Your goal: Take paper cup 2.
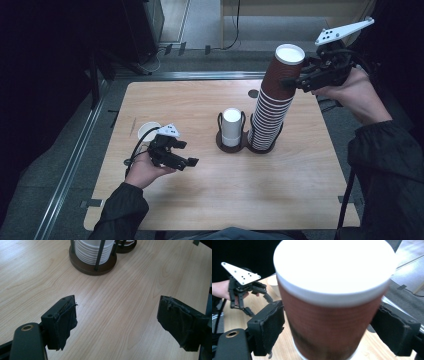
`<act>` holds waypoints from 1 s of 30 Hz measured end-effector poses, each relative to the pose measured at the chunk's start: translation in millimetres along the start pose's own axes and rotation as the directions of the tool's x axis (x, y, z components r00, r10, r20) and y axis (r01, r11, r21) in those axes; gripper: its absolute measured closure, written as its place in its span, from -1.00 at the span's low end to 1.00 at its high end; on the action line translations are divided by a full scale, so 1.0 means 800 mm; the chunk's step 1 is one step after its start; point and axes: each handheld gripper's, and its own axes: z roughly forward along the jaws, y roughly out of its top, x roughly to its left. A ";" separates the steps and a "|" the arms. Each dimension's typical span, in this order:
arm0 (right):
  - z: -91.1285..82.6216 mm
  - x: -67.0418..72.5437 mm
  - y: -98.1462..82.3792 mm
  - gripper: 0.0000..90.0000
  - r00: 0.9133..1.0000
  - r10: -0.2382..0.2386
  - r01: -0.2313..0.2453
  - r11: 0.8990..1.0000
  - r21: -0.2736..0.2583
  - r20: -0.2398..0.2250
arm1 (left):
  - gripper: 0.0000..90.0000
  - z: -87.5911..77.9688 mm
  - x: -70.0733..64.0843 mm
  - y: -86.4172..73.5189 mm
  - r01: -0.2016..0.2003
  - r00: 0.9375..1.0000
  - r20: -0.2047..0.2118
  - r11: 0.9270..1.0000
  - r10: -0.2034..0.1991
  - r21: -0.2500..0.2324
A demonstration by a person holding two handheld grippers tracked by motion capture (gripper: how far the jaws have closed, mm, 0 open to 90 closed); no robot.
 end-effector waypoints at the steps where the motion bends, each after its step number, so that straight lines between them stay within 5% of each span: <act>1: 0.002 0.001 0.003 -0.69 1.000 -0.003 0.003 1.000 0.003 0.004 | -0.65 -0.001 0.000 0.000 0.002 1.000 -0.001 1.000 -0.002 -0.002; 17: 0.007 0.003 0.021 -0.57 1.000 -0.003 0.003 1.000 -0.004 0.022 | -0.65 -0.001 0.000 -0.001 -0.003 1.000 -0.002 1.000 0.003 0.001; 30: -0.018 0.010 0.054 -0.56 1.000 0.002 -0.001 0.999 -0.035 0.025 | -0.65 -0.001 0.000 -0.001 -0.007 1.000 -0.003 1.000 0.007 0.015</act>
